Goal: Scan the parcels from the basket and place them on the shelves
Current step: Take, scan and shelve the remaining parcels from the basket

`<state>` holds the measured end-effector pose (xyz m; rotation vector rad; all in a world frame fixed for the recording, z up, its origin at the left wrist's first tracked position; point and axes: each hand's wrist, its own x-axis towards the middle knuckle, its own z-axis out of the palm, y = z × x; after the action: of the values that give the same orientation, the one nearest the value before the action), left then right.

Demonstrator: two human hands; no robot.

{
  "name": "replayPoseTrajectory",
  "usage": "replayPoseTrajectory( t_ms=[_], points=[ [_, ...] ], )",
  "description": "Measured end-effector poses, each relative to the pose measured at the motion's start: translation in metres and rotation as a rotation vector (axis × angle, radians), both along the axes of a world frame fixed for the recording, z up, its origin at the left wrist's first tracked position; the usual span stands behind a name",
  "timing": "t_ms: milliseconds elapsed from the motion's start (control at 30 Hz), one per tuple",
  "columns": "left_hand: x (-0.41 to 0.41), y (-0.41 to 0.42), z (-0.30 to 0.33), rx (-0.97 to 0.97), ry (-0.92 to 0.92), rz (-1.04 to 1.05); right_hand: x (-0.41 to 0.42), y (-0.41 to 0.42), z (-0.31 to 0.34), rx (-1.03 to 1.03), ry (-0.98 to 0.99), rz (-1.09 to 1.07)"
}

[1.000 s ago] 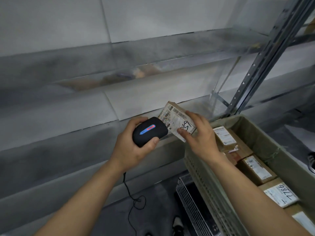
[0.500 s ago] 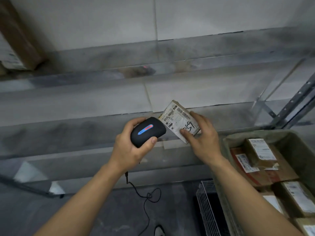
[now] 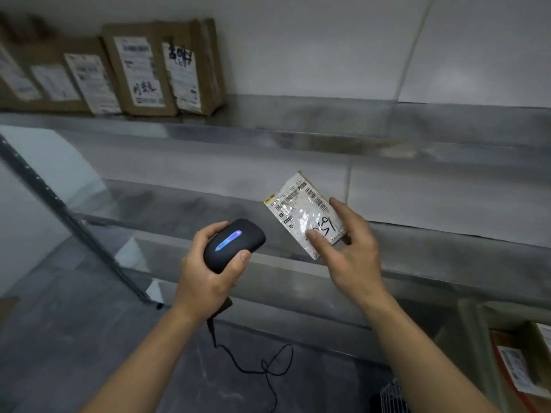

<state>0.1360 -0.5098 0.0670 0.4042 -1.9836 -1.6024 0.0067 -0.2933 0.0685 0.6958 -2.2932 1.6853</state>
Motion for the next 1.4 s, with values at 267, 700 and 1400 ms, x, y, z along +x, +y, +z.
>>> replayPoseTrajectory(
  t_ms=[267, 700, 1400],
  points=[
    [0.017, -0.079, 0.022, 0.073, 0.101, 0.1, 0.022, -0.109, 0.061, -0.274, -0.033, 0.087],
    [-0.007, -0.143, 0.065, 0.091, 0.222, -0.001, -0.005, -0.203, 0.13, -0.464, 0.107, -0.027],
    [-0.071, -0.17, 0.095, 0.02, 0.23, -0.019, -0.109, -0.267, 0.128, -0.38, 0.155, -0.297]
  ],
)
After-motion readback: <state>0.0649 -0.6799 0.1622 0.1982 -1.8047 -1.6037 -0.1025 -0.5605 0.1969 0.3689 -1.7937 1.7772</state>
